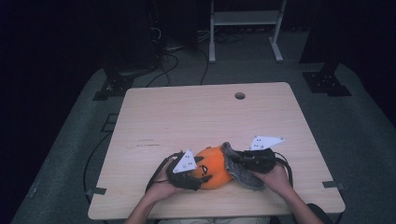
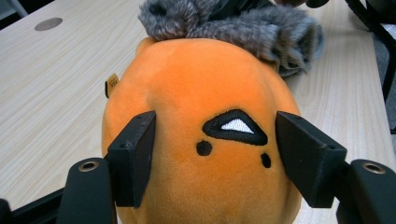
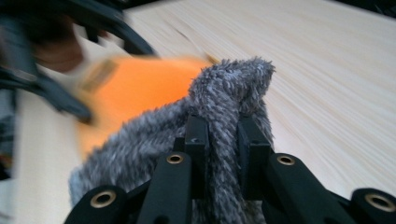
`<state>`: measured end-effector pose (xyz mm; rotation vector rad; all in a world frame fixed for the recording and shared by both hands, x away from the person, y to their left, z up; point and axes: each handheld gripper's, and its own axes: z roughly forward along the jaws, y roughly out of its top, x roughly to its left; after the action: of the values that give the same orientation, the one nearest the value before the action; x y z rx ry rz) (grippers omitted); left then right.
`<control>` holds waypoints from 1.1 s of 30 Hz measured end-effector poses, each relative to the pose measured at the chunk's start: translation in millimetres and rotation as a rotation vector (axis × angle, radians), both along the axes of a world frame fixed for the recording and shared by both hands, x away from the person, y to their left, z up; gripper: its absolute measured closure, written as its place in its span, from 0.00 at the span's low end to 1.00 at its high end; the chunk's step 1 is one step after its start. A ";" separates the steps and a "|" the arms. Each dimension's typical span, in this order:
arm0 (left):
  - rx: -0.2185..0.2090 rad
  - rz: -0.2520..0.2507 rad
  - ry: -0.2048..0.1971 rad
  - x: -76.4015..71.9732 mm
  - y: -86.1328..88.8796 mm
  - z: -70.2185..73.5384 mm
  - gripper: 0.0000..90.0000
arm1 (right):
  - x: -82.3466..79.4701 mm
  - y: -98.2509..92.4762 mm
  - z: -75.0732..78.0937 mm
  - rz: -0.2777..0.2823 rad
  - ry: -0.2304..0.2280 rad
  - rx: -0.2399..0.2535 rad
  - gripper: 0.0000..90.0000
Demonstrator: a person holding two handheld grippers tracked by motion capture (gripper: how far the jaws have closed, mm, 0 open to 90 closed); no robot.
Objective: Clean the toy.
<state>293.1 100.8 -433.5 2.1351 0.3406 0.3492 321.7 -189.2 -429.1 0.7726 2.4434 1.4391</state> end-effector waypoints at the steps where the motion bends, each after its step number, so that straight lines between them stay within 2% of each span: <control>1: 0.002 -0.002 -0.002 -0.6 -1.1 0.1 0.35 | 0.0 0.0 0.0 0.000 0.000 0.000 0.85; 2: 0.009 -0.004 -0.006 -1.1 -2.0 0.7 0.35 | -4.0 2.8 3.6 0.024 -0.021 0.028 0.85; 4: 0.013 -0.005 -0.003 -1.4 -1.8 1.4 0.34 | -6.5 5.7 5.5 0.043 -0.030 0.045 0.85; 5: 0.014 -0.002 0.004 -1.2 -1.5 2.2 0.32 | -9.9 11.0 8.2 0.067 -0.053 0.042 0.85; 6: 0.004 0.003 0.028 0.2 -0.1 5.1 0.29 | -11.0 13.8 8.8 0.072 -0.064 0.023 0.85; 7: -0.012 0.006 0.048 1.6 1.3 7.2 0.22 | -11.0 15.4 7.5 0.082 -0.057 0.015 0.85; 9: -0.089 0.040 0.109 7.2 6.7 11.2 0.21 | -10.6 13.4 6.5 0.085 -0.055 0.014 0.85; 10: -0.100 0.068 0.135 10.5 8.2 11.2 0.19 | -11.3 10.6 5.8 0.090 -0.054 0.009 0.85; 11: -0.102 0.097 0.190 17.0 9.0 6.7 0.19 | -12.4 10.3 6.4 0.094 -0.051 0.015 0.85; 13: -0.109 0.096 0.196 17.7 8.7 3.9 0.20 | -14.1 11.3 7.7 0.101 -0.057 0.023 0.85; 15: -0.102 0.087 0.162 13.8 6.3 2.6 0.26 | -18.1 16.3 11.5 0.132 -0.070 0.041 0.85; 16: -0.082 0.081 0.142 11.6 4.7 3.3 0.28 | -19.3 19.2 12.6 0.137 -0.078 0.040 0.85; 18: -0.062 0.073 0.112 8.3 2.9 3.3 0.31 | -18.0 21.4 11.6 0.120 -0.087 0.011 0.85; 19: -0.061 0.064 0.101 6.4 2.1 2.9 0.32 | -11.4 14.9 9.1 0.086 -0.060 0.010 0.85; 22: -0.047 0.048 0.088 4.4 1.8 3.6 0.33 | -4.4 3.1 5.3 0.017 -0.028 -0.013 0.85; 24: -0.045 0.042 0.083 3.2 1.0 3.5 0.33 | -3.2 0.2 3.8 0.008 -0.017 -0.011 0.85; 25: -0.045 0.032 0.080 2.5 0.6 3.6 0.32 | -6.3 1.0 5.7 0.027 -0.024 0.013 0.85; 26: -0.045 0.032 0.080 2.5 0.6 3.6 0.31 | -6.3 1.0 5.7 0.027 -0.024 0.013 0.85; 27: -0.046 0.011 0.102 3.1 2.0 5.2 0.29 | -11.3 7.7 9.6 0.069 -0.054 0.025 0.85; 28: -0.051 -0.007 0.137 5.3 4.2 7.1 0.26 | -12.6 10.4 10.2 0.077 -0.062 0.015 0.85; 29: -0.051 -0.007 0.137 5.3 4.2 7.1 0.21 | -12.6 10.4 10.2 0.077 -0.062 0.015 0.85; 30: -0.076 -0.018 0.185 8.6 8.2 9.5 0.21 | -13.6 12.6 9.9 0.087 -0.076 0.007 0.85; 31: -0.107 -0.008 0.207 11.3 12.3 11.1 0.19 | -14.1 12.9 9.4 0.100 -0.073 0.014 0.85; 32: -0.141 0.032 0.238 16.9 17.4 12.1 0.17 | -16.5 12.2 9.8 0.124 -0.081 0.017 0.85; 33: -0.133 0.065 0.251 20.5 18.0 11.2 0.14 | -17.7 12.2 10.0 0.134 -0.086 0.016 0.85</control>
<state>313.6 118.8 -422.3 2.0419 0.5629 0.0909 304.1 -177.0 -419.2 0.5469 2.4627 1.5072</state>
